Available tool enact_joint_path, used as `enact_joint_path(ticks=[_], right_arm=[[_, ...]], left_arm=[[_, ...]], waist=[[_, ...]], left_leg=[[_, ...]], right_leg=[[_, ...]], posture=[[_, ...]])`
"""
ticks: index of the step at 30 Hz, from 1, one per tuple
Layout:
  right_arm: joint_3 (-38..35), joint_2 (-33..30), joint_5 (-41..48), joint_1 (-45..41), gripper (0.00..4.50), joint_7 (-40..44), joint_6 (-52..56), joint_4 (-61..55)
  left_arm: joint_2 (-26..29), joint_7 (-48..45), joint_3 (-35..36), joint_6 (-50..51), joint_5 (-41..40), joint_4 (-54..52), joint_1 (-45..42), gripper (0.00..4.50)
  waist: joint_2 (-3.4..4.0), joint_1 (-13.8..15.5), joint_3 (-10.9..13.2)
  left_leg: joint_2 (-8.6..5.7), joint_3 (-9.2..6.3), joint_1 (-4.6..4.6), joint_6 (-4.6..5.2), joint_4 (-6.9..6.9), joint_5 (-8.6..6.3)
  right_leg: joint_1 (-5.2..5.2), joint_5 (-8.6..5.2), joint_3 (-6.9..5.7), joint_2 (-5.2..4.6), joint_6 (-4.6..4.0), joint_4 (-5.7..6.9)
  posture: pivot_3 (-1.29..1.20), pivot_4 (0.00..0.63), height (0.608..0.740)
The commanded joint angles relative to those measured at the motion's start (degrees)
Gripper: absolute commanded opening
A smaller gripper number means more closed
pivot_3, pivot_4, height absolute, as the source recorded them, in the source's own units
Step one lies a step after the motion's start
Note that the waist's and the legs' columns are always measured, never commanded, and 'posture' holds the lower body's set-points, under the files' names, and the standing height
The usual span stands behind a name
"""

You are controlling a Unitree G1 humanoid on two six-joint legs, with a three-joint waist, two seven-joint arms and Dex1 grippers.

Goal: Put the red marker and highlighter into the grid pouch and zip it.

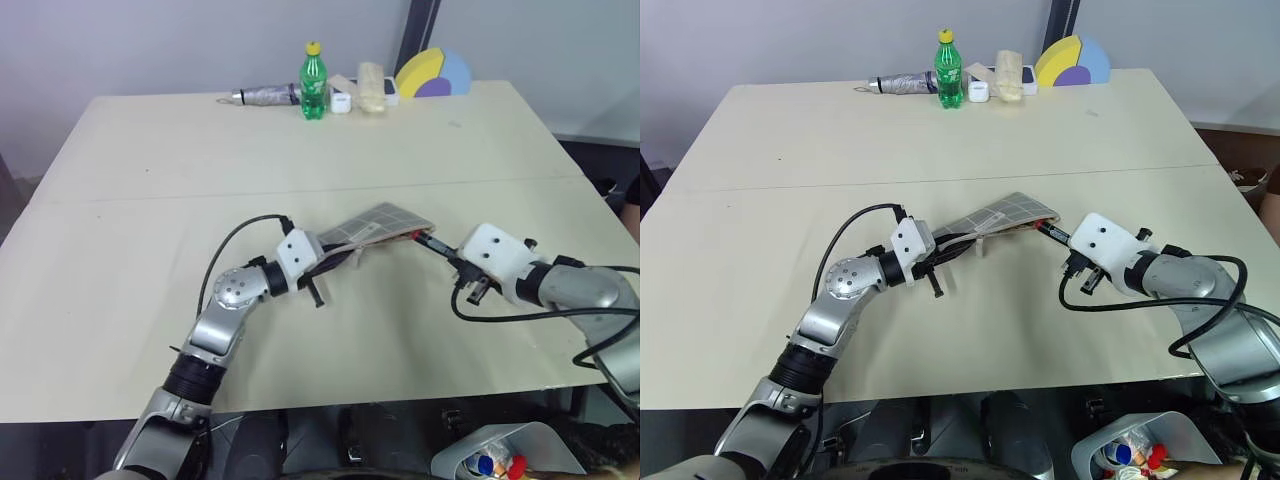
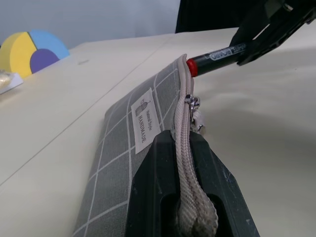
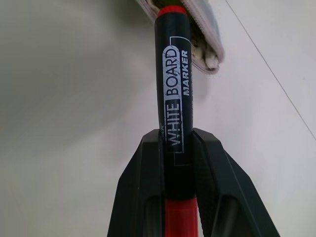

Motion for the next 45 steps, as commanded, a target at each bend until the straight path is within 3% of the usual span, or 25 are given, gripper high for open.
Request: enact_joint_path(ticks=[1, 10, 18, 26, 34, 38, 42, 45], right_arm=[[1.6, 0.0, -2.3, -2.1, 0.27, 0.8, -2.0, 0.0], [11.7, -1.8, -11.4, -6.4, 0.27, 5.1, -7.3, -1.3], [19.6, 3.2, -16.8, -13.2, 0.27, 10.0, -9.0, -4.0], [9.2, 4.9, -9.6, -13.5, 4.40, 13.5, -2.5, -7.1], [-4.7, 5.9, 1.2, -14.7, 4.46, 15.3, 6.2, -7.9], [-8.1, 5.7, 3.8, -14.2, 4.46, 14.1, 7.9, -7.2], [-11.1, 9.8, 11.4, -14.8, 4.46, 13.3, 14.4, -10.0], [-10.7, 16.9, 15.7, -15.9, 4.46, 8.6, 19.8, -11.0]], left_arm=[[0.5, -1.3, -1.2, 0.1, -0.7, -3.8, 0.5, 0.00], [4.0, -5.4, -3.0, -0.1, -0.2, -5.7, 0.8, 0.00], [6.6, -9.6, -4.3, -1.2, -0.4, -5.3, -0.5, 0.00], [6.1, -8.3, -2.0, 1.0, -1.9, -4.5, -1.0, 0.00], [2.0, -5.0, 2.1, 9.4, -8.9, -5.8, -2.7, 0.00], [-1.3, -1.9, 4.7, 14.3, -12.5, -6.5, -4.8, 0.00], [-5.6, 2.4, 7.3, 19.4, -16.2, -6.8, -7.4, 0.00], [-7.6, 4.7, 8.2, 21.6, -17.6, -6.5, -8.9, 0.00]], waist=[[0.00, 0.0, 0.0], [0.01, 0.0, 0.0], [0.01, 0.0, 0.0], [0.01, 0.1, 0.0], [0.01, 0.1, 0.0], [0.00, 0.1, 0.0], [0.00, 0.1, 0.0], [0.00, -0.1, 0.0]], left_leg=[[0.00, -0.01, 0.00, 0.00, 0.00, 0.00], [0.01, 0.00, 0.01, 0.00, 0.00, 0.00], [0.03, 0.00, 0.01, 0.00, 0.01, 0.00], [0.04, -0.02, 0.00, 0.00, 0.05, 0.00], [0.03, -0.02, 0.00, 0.01, 0.05, 0.00], [0.01, -0.02, -0.01, 0.01, 0.08, -0.01], [0.02, -0.06, -0.01, 0.01, 0.07, -0.01], [0.03, -0.06, 0.00, 0.01, 0.07, -0.01]], right_leg=[[0.00, 0.00, 0.00, 0.00, 0.00, 0.00], [-0.01, 0.00, 0.00, -0.02, 0.00, 0.00], [-0.02, 0.00, 0.00, -0.02, -0.01, 0.02], [0.00, 0.00, -0.02, -0.05, -0.02, 0.03], [0.01, 0.00, -0.02, -0.05, -0.02, 0.03], [0.02, 0.00, -0.03, -0.06, -0.01, 0.03], [0.03, 0.00, -0.03, -0.03, -0.01, 0.04], [0.04, 0.00, -0.02, -0.01, -0.01, 0.04]], posture=[[0.00, 0.150, 0.740], [0.00, 0.150, 0.740], [0.00, 0.150, 0.740], [0.00, 0.150, 0.740], [0.00, 0.150, 0.740], [0.00, 0.150, 0.740], [0.00, 0.150, 0.740], [0.00, 0.150, 0.740]])
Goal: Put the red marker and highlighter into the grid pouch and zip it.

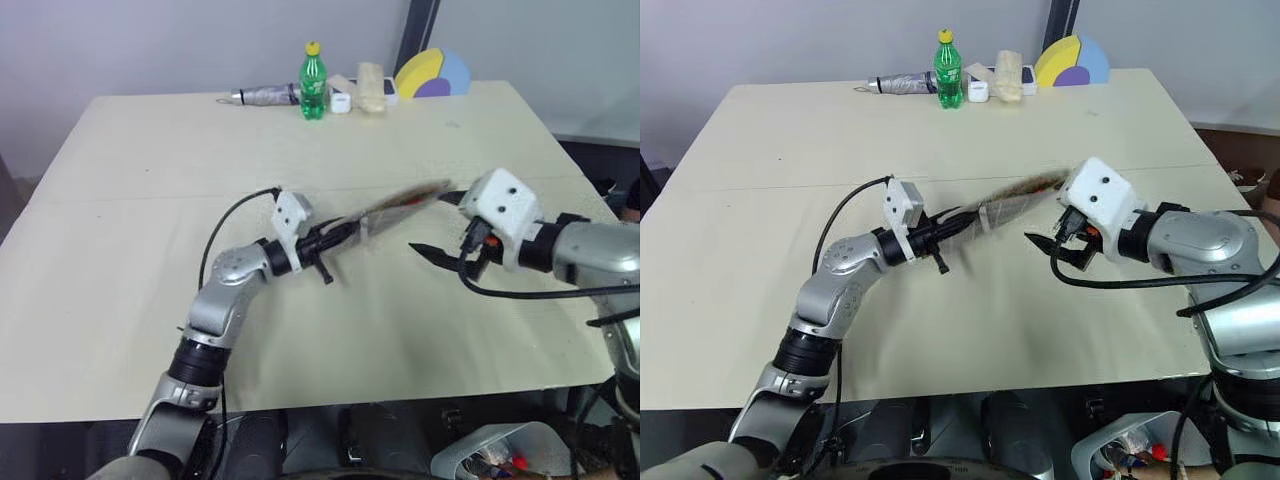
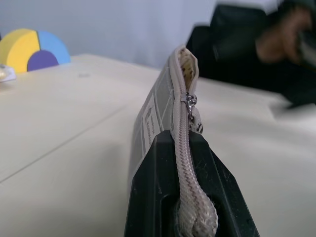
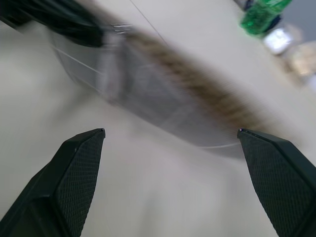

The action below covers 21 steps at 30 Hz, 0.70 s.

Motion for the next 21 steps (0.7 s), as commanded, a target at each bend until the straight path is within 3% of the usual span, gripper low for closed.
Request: enact_joint_path(ticks=[1, 6, 12, 15, 21], right_arm=[[-0.8, 7.0, 4.7, -2.3, 4.46, -5.9, 5.7, -2.8], [1.0, 21.3, 4.2, -5.7, 4.46, -18.6, 12.1, 0.5], [4.3, 26.9, 3.7, -6.7, 4.46, -25.1, 12.7, 2.7], [4.5, 27.0, 4.4, -6.9, 3.18, -26.2, 13.1, 2.5], [4.9, 24.8, 4.6, -7.1, 0.05, -26.6, 12.4, 2.9]], left_arm=[[-1.8, 2.4, 1.8, 1.8, -2.6, -2.5, -2.0, 0.00], [-2.8, 3.7, 0.8, 1.3, -1.5, -1.7, -2.8, 0.00], [-3.6, 4.6, 0.4, 0.9, -1.2, -1.4, -3.2, 0.00], [-3.6, 4.8, 0.6, 0.7, -1.2, -1.4, -3.2, 0.00], [-3.2, 4.6, 1.0, 0.4, -1.2, -1.0, -3.2, 0.00]], waist=[[0.00, -0.2, 0.0], [0.01, -0.1, 0.0], [0.01, 0.2, 0.0], [0.01, 0.1, 0.0], [0.01, 0.0, 0.0]], left_leg=[[0.00, -0.01, 0.00, 0.00, 0.00, 0.00], [0.00, -0.02, 0.01, -0.02, 0.00, 0.02], [-0.03, -0.01, -0.09, -0.04, 0.01, 0.03], [-0.03, -0.03, -0.12, -0.04, 0.00, 0.02], [-0.03, -0.03, -0.12, -0.03, -0.01, 0.02]], right_leg=[[-0.01, 0.00, 0.00, 0.01, 0.00, 0.01], [-0.04, 0.00, 0.02, 0.02, -0.01, 0.07], [-0.09, 0.00, 0.01, -0.05, 0.00, 0.05], [-0.13, 0.00, 0.01, -0.03, 0.00, 0.05], [-0.14, 0.00, 0.01, -0.01, 0.00, 0.05]], posture=[[0.00, 0.150, 0.740], [0.00, 0.150, 0.740], [0.00, 0.150, 0.740], [0.00, 0.150, 0.740], [0.00, 0.150, 0.740]])
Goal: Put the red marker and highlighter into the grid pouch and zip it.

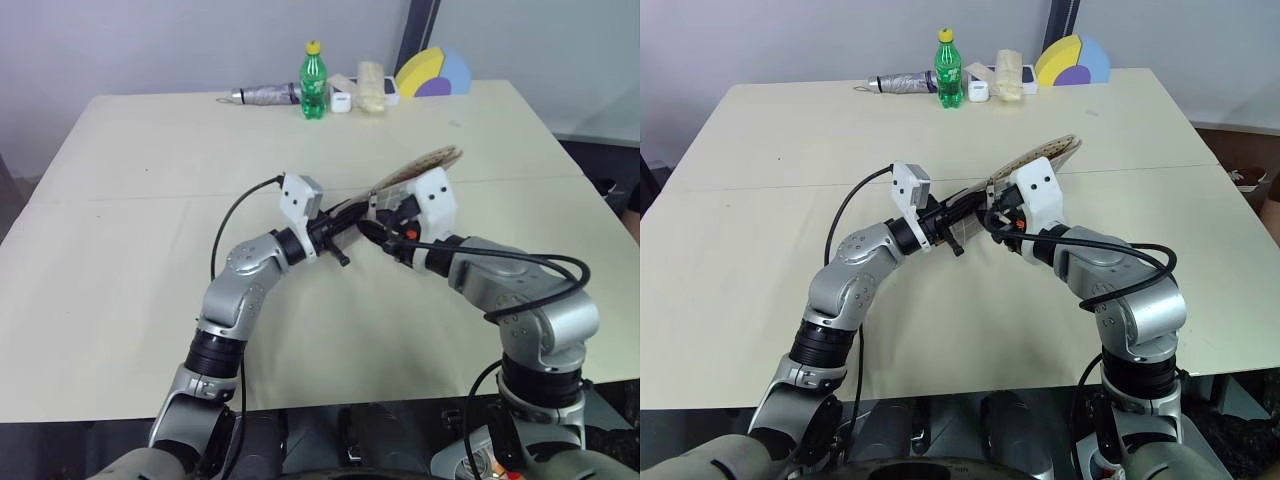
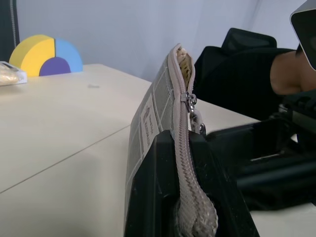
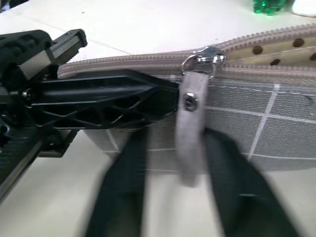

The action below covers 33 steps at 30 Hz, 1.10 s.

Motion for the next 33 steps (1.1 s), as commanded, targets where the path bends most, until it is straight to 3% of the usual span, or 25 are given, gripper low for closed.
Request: enact_joint_path(ticks=[1, 9, 15, 20, 25, 28, 33], right_arm=[[-0.1, -1.9, 0.7, -1.3, 0.05, 0.2, -0.9, -0.9], [0.8, -12.7, -0.5, -0.4, 0.05, 4.1, -5.1, -1.2], [-3.9, -26.0, -8.9, -3.6, 0.05, 1.9, -14.2, 10.1], [-4.9, -29.3, -13.9, -3.6, 0.05, -1.8, -17.3, 18.2], [-4.3, -29.9, -10.4, -1.4, 0.05, 3.0, -17.5, 16.6], [-4.4, -30.1, -5.7, 1.2, 1.02, 8.6, -15.6, 12.6], [-5.2, -33.7, -3.3, 7.9, 3.54, 14.2, -14.8, 8.0]], left_arm=[[0.1, -0.3, 0.7, -1.8, -0.2, -0.9, -1.5, 0.00], [2.6, -1.4, 0.9, -3.4, 0.9, 0.3, -1.7, 0.00], [9.3, -5.3, 0.8, -6.9, 3.6, 1.3, 1.1, 0.00], [11.7, -7.0, 0.6, -9.2, 4.1, 1.0, 2.8, 0.00], [12.2, -7.3, 1.1, -8.3, 3.1, 0.8, 3.0, 0.00], [13.1, -9.0, 1.5, -4.9, 0.1, -1.4, 3.8, 1.14], [16.7, -8.8, 3.3, -0.7, -0.9, -4.6, 5.9, 3.64]], waist=[[0.00, 0.0, 0.0], [0.00, 0.0, 0.0], [-0.01, 0.0, 0.0], [-0.01, 0.0, 0.0], [-0.01, 0.0, 0.0], [0.00, 0.0, 0.0], [-0.01, 0.0, 0.0]], left_leg=[[0.00, 0.00, 0.00, 0.00, 0.00, 0.00], [-0.01, 0.01, -0.01, 0.00, -0.01, 0.00], [-0.02, 0.04, 0.00, 0.00, -0.03, 0.00], [0.02, 0.07, -0.01, 0.01, -0.08, 0.00], [0.03, 0.08, -0.01, 0.01, -0.08, 0.00], [0.03, 0.08, -0.01, 0.01, -0.08, -0.01], [0.05, 0.06, -0.01, 0.01, -0.07, -0.01]], right_leg=[[0.00, 0.00, 0.00, 0.00, 0.00, 0.00], [-0.01, 0.00, 0.00, 0.03, 0.00, -0.02], [-0.02, 0.00, 0.01, 0.01, 0.00, -0.04], [-0.04, 0.00, 0.04, 0.00, 0.00, -0.09], [-0.04, 0.00, 0.05, 0.00, 0.00, -0.09], [-0.04, 0.00, 0.05, -0.01, 0.00, -0.09], [-0.03, 0.00, 0.04, -0.01, 0.00, -0.08]], posture=[[0.00, 0.150, 0.740], [0.00, 0.150, 0.740], [0.00, 0.150, 0.740], [0.00, 0.150, 0.740], [0.00, 0.150, 0.740], [0.00, 0.150, 0.740], [0.00, 0.150, 0.740]])
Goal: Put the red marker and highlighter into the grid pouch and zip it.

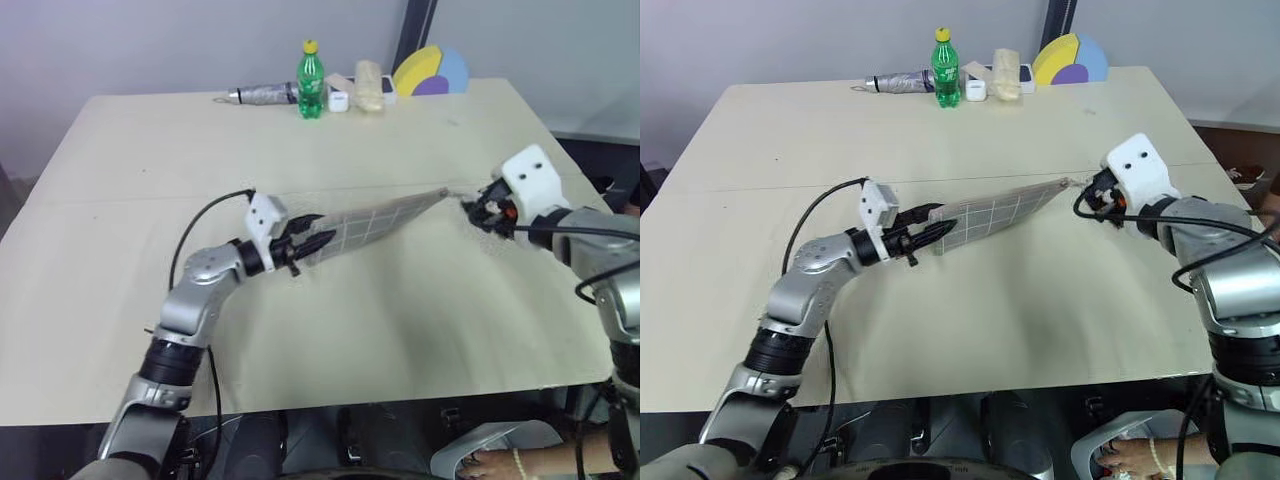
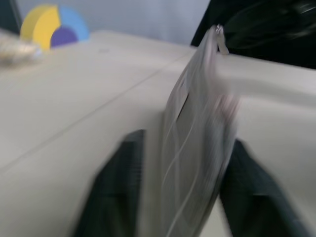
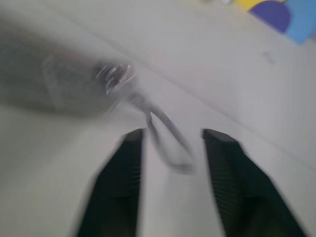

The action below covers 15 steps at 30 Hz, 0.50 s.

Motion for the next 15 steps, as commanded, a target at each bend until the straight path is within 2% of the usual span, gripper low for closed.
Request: enact_joint_path(ticks=[1, 8, 15], right_arm=[[-2.8, -3.9, 1.8, 4.7, 4.03, 4.5, -0.4, -5.1], [-8.6, -6.9, 1.4, 18.3, 4.03, 10.0, -6.7, -5.1], [-10.3, -6.3, -0.5, 20.0, 4.03, 9.6, -11.8, -0.7]], left_arm=[[3.3, -1.1, 2.5, 3.2, -2.3, -5.6, 2.0, 4.14], [10.9, 0.6, 10.0, 5.8, -2.8, -6.4, 9.2, 4.14], [13.1, 2.3, 12.2, 6.0, -2.0, -6.7, 12.4, 4.14]], waist=[[0.00, 0.1, 0.0], [-0.01, -0.2, 0.0], [-0.02, 0.0, 0.0]], left_leg=[[0.00, 0.00, -0.01, 0.00, 0.00, 0.00], [0.01, -0.01, 0.05, 0.01, -0.02, -0.01], [-0.01, 0.01, 0.14, 0.01, 0.00, -0.01]], right_leg=[[0.01, 0.00, 0.00, 0.00, 0.00, 0.00], [0.04, 0.00, -0.01, -0.01, 0.00, -0.03], [0.12, -0.01, -0.01, -0.03, 0.01, -0.02]], posture=[[0.00, 0.150, 0.740], [0.00, 0.150, 0.740], [0.00, 0.150, 0.740]])
